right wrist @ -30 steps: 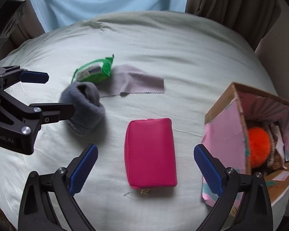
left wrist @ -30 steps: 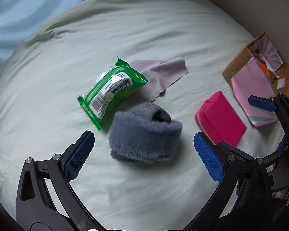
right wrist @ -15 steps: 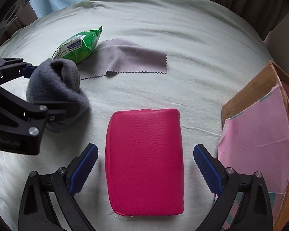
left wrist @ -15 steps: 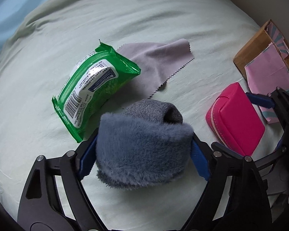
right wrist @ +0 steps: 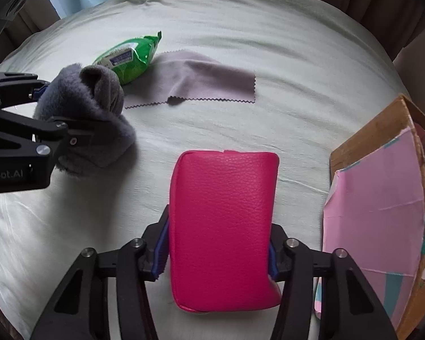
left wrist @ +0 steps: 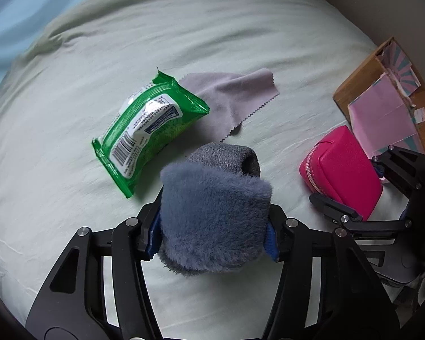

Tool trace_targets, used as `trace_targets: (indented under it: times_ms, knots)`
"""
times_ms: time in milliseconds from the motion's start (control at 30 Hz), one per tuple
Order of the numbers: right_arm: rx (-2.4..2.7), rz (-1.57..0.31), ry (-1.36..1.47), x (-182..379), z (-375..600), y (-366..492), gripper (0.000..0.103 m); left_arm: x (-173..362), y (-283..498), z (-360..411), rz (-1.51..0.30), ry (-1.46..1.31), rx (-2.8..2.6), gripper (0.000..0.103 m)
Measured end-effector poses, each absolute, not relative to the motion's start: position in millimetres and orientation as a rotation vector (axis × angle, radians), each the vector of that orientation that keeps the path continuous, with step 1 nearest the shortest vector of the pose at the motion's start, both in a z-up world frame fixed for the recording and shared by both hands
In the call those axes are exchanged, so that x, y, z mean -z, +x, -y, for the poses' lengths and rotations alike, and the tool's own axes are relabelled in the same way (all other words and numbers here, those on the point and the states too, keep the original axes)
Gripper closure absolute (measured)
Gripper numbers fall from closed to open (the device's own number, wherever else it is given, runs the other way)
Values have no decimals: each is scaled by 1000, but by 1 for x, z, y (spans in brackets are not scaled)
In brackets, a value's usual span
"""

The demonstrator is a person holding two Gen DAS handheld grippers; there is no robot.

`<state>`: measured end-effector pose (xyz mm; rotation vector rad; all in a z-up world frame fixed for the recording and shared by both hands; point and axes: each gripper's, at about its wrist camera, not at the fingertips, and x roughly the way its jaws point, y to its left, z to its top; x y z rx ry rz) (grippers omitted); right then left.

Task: Organize soft objects
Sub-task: 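Grasp the grey sock with the left tool while the right tool grasps the pink pouch, then carry the sock with the left tool while the right tool carries the pouch to the box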

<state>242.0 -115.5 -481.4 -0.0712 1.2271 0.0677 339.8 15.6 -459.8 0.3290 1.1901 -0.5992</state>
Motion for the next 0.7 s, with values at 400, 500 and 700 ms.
trace_targets:
  times_ms: [400, 500, 700]
  knots:
    - [-49, -1120, -36, 401, 117, 206, 60, 377, 291, -41, -1088, 277, 543, 51]
    - [-44, -1086, -33, 371, 118, 190, 60, 344, 273, -50, -1047, 258, 526, 51]
    - [-55, -1043, -5, 306, 114, 161, 60, 277, 238, -68, -995, 180, 463, 51]
